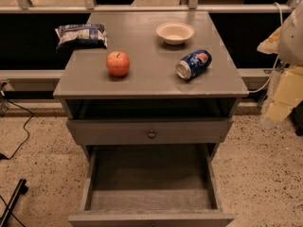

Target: Place apple into middle drawer

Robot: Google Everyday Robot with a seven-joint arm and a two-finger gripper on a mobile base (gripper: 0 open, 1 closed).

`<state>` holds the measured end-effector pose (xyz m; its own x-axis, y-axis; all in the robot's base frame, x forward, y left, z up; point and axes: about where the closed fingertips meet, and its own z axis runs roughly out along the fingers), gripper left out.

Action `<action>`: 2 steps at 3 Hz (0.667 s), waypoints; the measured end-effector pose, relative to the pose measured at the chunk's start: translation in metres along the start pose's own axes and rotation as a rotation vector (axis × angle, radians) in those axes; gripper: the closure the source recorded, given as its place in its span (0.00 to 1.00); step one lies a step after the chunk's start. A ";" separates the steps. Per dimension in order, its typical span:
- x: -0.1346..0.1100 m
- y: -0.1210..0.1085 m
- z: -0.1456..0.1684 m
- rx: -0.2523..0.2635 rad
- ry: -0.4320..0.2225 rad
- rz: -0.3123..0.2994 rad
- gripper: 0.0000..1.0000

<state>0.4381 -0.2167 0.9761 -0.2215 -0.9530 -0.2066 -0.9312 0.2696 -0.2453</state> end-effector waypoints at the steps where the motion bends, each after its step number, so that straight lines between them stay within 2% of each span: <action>1: 0.000 0.000 0.000 0.000 0.000 0.000 0.00; 2: -0.032 -0.018 0.020 -0.034 -0.055 -0.027 0.00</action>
Offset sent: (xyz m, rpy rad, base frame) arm 0.0846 0.0815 -0.0261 0.1482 0.0623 0.1328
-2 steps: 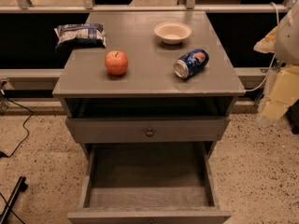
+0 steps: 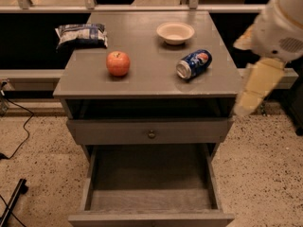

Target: Place apple into middle drawer

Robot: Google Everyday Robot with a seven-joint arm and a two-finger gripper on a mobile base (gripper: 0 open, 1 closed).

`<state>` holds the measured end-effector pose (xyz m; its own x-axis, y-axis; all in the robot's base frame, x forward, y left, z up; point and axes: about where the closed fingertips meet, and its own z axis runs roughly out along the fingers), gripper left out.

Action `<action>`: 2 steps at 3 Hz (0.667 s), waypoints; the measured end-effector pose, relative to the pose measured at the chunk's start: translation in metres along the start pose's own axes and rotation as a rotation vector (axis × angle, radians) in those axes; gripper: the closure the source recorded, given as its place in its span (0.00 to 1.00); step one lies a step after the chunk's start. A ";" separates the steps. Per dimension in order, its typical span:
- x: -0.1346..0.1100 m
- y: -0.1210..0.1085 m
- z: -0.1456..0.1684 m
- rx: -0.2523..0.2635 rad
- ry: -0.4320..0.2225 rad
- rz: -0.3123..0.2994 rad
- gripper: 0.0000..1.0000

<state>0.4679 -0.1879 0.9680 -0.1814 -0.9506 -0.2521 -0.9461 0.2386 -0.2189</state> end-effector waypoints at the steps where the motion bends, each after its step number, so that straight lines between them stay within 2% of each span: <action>1: -0.073 -0.040 0.037 -0.030 -0.113 -0.081 0.00; 2: -0.158 -0.076 0.065 -0.033 -0.264 -0.162 0.00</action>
Offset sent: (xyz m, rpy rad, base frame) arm 0.1891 0.2421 0.0043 0.3784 -0.1364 0.3558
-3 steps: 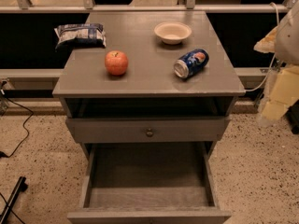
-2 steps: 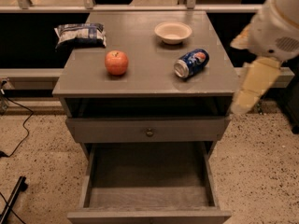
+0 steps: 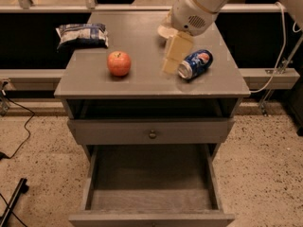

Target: Place apple into middle drawer

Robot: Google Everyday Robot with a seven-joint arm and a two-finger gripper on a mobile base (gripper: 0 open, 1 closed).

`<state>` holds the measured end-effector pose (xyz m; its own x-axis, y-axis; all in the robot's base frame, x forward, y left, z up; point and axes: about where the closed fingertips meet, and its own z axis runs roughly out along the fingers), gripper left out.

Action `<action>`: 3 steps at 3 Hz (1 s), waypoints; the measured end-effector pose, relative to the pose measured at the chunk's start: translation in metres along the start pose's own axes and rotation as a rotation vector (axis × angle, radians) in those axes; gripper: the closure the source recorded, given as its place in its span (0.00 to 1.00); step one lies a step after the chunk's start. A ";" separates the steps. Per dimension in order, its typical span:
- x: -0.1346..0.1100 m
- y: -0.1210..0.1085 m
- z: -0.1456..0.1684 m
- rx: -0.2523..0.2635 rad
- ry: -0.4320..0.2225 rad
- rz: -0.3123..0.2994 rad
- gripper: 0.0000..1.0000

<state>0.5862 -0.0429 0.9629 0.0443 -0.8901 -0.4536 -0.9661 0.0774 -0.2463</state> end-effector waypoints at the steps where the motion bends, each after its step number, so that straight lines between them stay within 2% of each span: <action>1: -0.056 -0.035 0.038 -0.001 -0.131 -0.033 0.00; 2: -0.081 -0.059 0.081 -0.019 -0.179 -0.004 0.00; 3: -0.091 -0.073 0.117 -0.055 -0.195 0.041 0.00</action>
Offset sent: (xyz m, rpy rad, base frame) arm 0.1151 0.1468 -0.0389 0.2342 0.0345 0.0344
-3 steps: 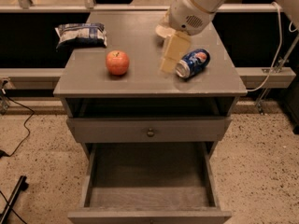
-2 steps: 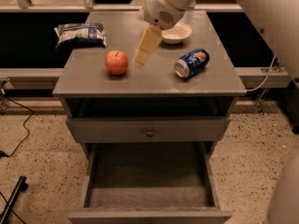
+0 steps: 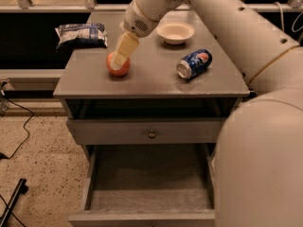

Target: Place apple into middle drawer

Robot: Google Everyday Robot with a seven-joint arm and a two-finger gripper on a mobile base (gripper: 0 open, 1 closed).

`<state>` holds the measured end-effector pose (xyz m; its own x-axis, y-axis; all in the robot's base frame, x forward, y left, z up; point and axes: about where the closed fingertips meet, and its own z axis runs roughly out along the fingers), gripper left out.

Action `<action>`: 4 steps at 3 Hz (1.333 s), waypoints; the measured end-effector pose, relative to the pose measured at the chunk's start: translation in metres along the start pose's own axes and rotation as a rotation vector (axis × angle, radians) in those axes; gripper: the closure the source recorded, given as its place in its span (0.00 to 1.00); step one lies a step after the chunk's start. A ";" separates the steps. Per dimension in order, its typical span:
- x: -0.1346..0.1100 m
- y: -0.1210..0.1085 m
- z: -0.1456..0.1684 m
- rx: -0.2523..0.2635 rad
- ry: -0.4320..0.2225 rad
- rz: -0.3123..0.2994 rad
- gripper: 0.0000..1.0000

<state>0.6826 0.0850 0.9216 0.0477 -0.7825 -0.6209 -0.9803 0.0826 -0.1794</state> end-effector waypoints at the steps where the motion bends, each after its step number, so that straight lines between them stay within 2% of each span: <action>1: 0.001 -0.009 0.040 -0.051 0.008 0.038 0.00; 2: 0.009 -0.011 0.061 -0.081 0.030 0.058 0.00; 3: 0.017 -0.011 0.073 -0.099 0.052 0.067 0.18; 4: 0.025 -0.009 0.077 -0.119 0.042 0.069 0.50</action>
Offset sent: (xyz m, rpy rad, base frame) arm 0.0317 0.0331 -0.0669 -0.0428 0.1399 -0.0079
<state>0.7070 0.1123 0.8493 -0.0261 -0.8029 -0.5955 -0.9969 0.0654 -0.0446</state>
